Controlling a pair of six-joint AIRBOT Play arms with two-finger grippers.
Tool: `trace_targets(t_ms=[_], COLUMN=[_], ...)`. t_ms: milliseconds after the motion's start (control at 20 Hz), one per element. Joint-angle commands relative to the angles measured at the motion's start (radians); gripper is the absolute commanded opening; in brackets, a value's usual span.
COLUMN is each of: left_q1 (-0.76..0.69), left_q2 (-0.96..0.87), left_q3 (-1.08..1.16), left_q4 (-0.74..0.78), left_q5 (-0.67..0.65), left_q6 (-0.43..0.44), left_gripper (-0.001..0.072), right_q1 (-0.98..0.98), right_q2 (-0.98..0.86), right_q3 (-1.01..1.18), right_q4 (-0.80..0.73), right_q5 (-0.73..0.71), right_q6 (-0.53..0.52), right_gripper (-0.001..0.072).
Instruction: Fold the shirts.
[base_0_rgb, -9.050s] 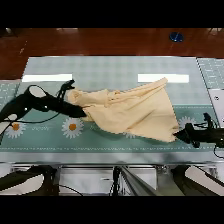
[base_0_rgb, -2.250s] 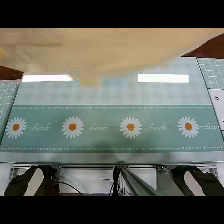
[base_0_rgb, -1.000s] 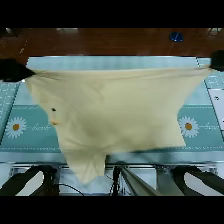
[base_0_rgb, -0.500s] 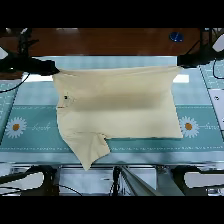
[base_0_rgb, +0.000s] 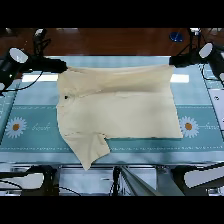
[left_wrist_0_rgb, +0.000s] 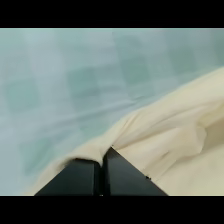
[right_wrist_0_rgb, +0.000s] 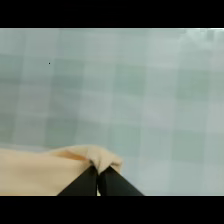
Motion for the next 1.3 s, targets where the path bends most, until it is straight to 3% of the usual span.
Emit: trace_targets(t_ms=[0, 50, 150, 350, 800, 850, 900, 950, 1050, 1200, 1250], left_q1=[-0.011, -0.011, -0.012, -0.026, -0.036, -0.034, -0.027, -0.01, 0.05, 0.182, 0.224], left_q2=[0.0, 0.0, -0.009, -0.051, -0.164, -0.161, -0.158, -0.146, -0.079, 0.075, 0.133], left_q3=[0.0, -0.001, -0.001, -0.002, -0.003, -0.002, 0.006, 0.021, 0.029, -0.068, -0.145], left_q4=[0.149, 0.239, 0.278, 0.18, 0.172, 0.172, 0.173, 0.173, 0.172, 0.154, 0.107], left_q5=[-0.188, -0.29, -0.408, -0.43, -0.447, -0.451, -0.476, -0.509, -0.542, -0.6, -0.607], left_q6=[-0.115, -0.197, -0.223, -0.249, -0.29, -0.286, -0.264, -0.213, -0.192, -0.175, -0.146], left_gripper=[0.002, 0.002, 0.002, 0.002, 0.003, 0.012, 0.0286, 0.0342, 0.0343, 0.0344, 0.0419], right_q1=[-0.033, -0.053, -0.084, -0.087, -0.08, -0.08, -0.084, -0.094, -0.127, -0.22, -0.259], right_q2=[0.029, 0.045, 0.055, 0.012, -0.083, -0.082, -0.076, -0.061, -0.003, 0.115, 0.161], right_q3=[0.0, 0.0, 0.0, -0.002, -0.002, -0.001, -0.001, -0.001, -0.001, -0.028, -0.076], right_q4=[0.008, 0.008, 0.014, 0.016, 0.042, 0.041, 0.04, 0.053, 0.068, 0.056, 0.059], right_q5=[0.146, 0.2, 0.322, 0.533, 0.545, 0.548, 0.562, 0.574, 0.624, 0.703, 0.706], right_q6=[0.008, 0.033, 0.049, 0.051, 0.029, 0.005, -0.001, -0.001, -0.017, -0.026, -0.029], right_gripper=[0.0024, 0.0024, 0.0024, 0.0024, 0.0026, 0.0026, 0.0047, 0.016, 0.0438, 0.0449, 0.0449])
